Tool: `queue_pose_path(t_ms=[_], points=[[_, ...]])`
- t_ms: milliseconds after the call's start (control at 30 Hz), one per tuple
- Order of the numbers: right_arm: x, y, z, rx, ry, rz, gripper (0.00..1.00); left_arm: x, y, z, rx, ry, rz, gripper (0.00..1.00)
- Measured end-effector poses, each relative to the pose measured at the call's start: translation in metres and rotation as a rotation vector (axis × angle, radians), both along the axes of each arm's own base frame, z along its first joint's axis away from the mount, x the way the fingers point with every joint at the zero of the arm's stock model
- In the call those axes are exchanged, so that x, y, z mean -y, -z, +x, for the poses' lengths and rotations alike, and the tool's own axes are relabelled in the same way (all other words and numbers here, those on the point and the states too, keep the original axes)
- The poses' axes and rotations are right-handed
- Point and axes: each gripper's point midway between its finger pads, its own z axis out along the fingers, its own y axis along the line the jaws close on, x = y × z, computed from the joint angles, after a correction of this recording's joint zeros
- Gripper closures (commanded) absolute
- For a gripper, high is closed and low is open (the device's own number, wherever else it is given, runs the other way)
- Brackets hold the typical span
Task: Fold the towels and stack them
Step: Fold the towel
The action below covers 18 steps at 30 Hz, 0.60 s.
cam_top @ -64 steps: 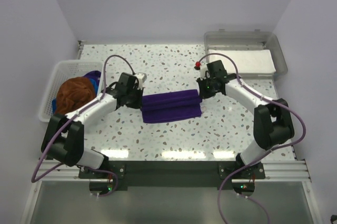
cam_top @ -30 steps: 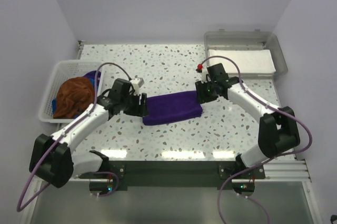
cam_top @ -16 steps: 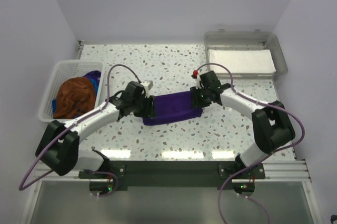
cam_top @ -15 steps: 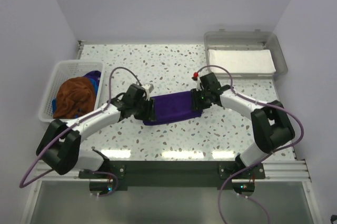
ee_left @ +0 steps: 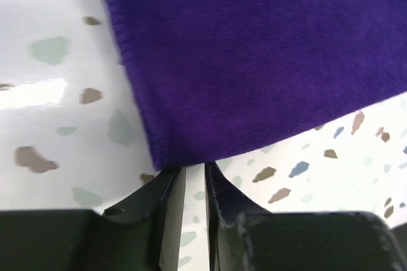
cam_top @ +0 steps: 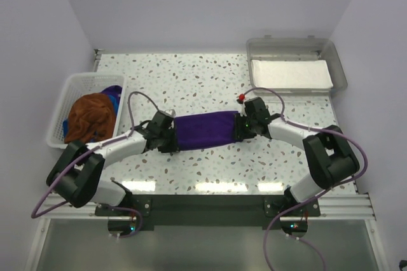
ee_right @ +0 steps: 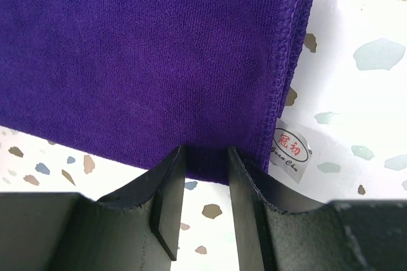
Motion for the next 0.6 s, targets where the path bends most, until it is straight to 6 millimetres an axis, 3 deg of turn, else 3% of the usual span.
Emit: queue_pose_path(t_ms=[100,200,333,433,500,600], points=[[-0.003,-0.001,0.001,0.003,0.01,0.01,0.62,-0.012,-0.003,0.003,0.006,-0.046,0.026,0.61],[-0.004,-0.002,0.0,0.008,0.021,0.011,0.62,-0.023,-0.012,0.0,0.012,-0.067,0.064,0.55],[-0.004,-0.005,0.0,0.011,0.039,0.011,0.62,-0.012,-0.055,0.012,0.1,-0.064,0.033,0.52],[-0.004,-0.005,0.0,0.009,0.05,0.013,0.62,0.002,-0.082,0.03,0.175,-0.073,-0.01,0.56],[-0.003,-0.004,-0.001,0.007,0.057,0.014,0.62,0.005,-0.084,0.039,0.191,-0.087,-0.009,0.6],[-0.004,-0.004,-0.001,0.006,0.066,0.02,0.63,0.007,-0.063,0.046,0.159,-0.092,0.031,0.65]])
